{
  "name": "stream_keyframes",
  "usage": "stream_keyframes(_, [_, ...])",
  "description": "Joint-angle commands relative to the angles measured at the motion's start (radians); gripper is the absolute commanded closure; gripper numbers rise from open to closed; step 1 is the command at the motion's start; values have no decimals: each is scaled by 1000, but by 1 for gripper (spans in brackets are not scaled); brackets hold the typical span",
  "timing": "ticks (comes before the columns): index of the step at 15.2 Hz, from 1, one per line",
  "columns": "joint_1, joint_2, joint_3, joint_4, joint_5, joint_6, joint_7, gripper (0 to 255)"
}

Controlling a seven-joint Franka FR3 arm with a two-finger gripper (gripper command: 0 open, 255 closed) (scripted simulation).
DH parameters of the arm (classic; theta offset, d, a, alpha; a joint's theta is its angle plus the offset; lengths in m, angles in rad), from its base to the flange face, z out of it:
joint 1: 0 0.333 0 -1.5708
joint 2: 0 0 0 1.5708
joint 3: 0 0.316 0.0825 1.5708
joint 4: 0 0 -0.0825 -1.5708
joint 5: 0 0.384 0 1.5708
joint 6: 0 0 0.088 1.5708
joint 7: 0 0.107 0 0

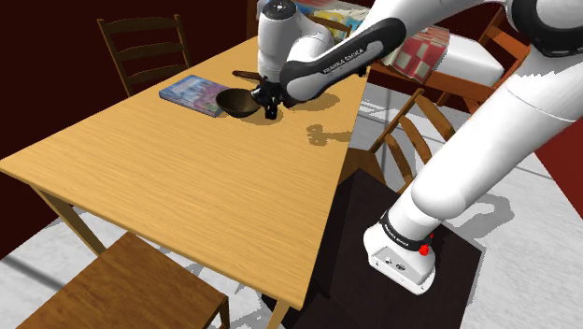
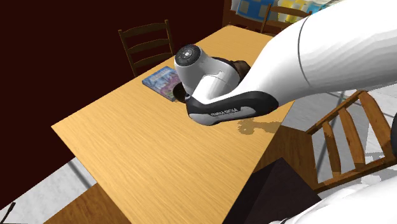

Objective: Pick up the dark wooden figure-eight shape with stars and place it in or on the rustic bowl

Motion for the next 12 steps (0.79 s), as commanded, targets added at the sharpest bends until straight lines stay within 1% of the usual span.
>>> stream_keyframes(1, [-10, 71, -7, 82, -10, -8, -14, 255])
stream_keyframes(7, [-23, 285, -25, 346, -21, -51, -65, 255])
stream_keyframes(12, [-25, 468, -35, 602, -10, -112, -126, 255])
